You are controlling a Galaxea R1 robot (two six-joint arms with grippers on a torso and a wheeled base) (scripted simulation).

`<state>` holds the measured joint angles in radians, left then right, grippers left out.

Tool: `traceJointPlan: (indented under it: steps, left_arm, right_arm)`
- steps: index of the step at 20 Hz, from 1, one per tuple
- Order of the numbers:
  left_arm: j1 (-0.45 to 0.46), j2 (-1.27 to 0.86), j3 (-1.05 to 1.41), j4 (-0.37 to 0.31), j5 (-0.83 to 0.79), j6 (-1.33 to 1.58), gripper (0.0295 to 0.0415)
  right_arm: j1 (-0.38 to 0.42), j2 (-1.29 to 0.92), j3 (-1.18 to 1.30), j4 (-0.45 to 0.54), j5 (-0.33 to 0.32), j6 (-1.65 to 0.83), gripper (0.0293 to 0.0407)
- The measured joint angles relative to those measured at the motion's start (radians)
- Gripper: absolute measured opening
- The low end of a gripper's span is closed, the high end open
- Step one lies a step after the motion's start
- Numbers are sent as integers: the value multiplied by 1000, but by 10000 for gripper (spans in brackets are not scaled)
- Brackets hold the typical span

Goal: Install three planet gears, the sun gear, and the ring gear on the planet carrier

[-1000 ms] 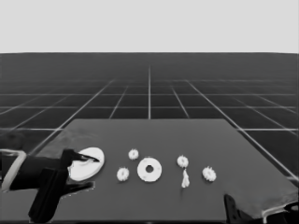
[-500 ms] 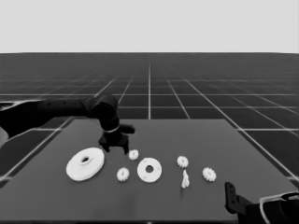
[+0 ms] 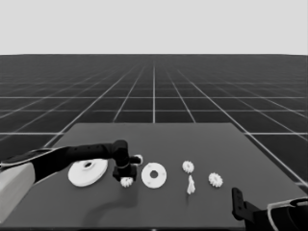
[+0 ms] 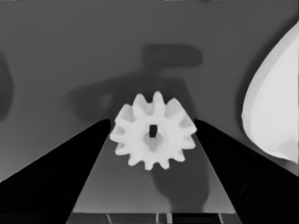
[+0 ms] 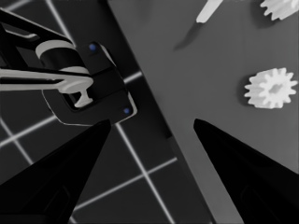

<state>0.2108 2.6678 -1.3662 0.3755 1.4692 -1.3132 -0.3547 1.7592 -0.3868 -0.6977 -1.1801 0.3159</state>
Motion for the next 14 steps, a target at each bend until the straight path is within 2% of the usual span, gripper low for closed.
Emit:
traceJointPlan:
  steps: [3, 5, 13, 14]
  left_arm:
    - [3, 2, -6, 2, -2, 5, 383]
    - [4, 3, -10, 5, -4, 6, 313]
    - [9, 4, -14, 8, -7, 7, 312]
    - [-112, -43, 138, -136, 75, -76, 312]
  right_arm:
    - [0, 0, 0, 0, 0, 0, 385]
    - [0, 0, 0, 0, 0, 0, 385]
    - [0, 0, 0, 0, 0, 0, 385]
    - [0, 0, 0, 0, 0, 0, 385]
